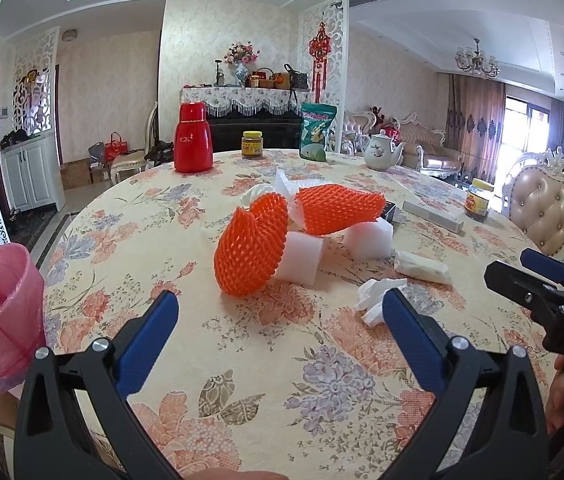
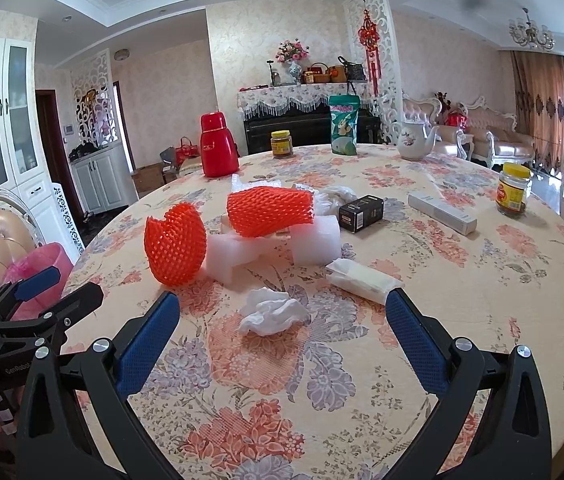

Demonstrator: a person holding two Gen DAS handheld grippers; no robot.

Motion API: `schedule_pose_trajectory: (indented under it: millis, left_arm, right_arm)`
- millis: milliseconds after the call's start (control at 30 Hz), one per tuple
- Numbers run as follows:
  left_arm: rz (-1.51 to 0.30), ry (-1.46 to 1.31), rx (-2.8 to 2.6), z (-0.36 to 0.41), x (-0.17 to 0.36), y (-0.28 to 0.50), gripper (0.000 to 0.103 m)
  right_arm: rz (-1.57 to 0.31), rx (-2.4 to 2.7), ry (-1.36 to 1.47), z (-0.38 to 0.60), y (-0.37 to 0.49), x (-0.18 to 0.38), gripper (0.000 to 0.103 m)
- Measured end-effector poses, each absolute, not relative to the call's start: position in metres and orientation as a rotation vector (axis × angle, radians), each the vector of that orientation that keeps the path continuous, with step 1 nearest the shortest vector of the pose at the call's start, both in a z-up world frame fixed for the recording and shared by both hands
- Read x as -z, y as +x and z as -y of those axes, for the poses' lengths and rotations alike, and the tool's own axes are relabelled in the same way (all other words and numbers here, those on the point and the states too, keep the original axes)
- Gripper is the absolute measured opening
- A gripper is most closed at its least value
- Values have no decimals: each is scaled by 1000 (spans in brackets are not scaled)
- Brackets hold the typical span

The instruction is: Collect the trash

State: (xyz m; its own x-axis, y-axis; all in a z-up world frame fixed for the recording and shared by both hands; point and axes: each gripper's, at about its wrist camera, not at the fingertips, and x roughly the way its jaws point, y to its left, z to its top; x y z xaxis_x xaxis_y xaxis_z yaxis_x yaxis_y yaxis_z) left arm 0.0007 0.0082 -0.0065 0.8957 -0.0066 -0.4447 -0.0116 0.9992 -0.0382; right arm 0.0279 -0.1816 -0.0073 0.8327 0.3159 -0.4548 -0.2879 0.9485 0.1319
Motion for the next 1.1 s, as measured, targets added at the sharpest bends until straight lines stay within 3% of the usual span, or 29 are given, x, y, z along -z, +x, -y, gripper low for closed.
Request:
schedule_pose_trajectory:
  millis: [1100]
  left_arm:
    - [-462, -46, -3, -10, 10, -2, 99]
  right_arm:
    - [-491, -323, 58, 180, 25, 7, 96]
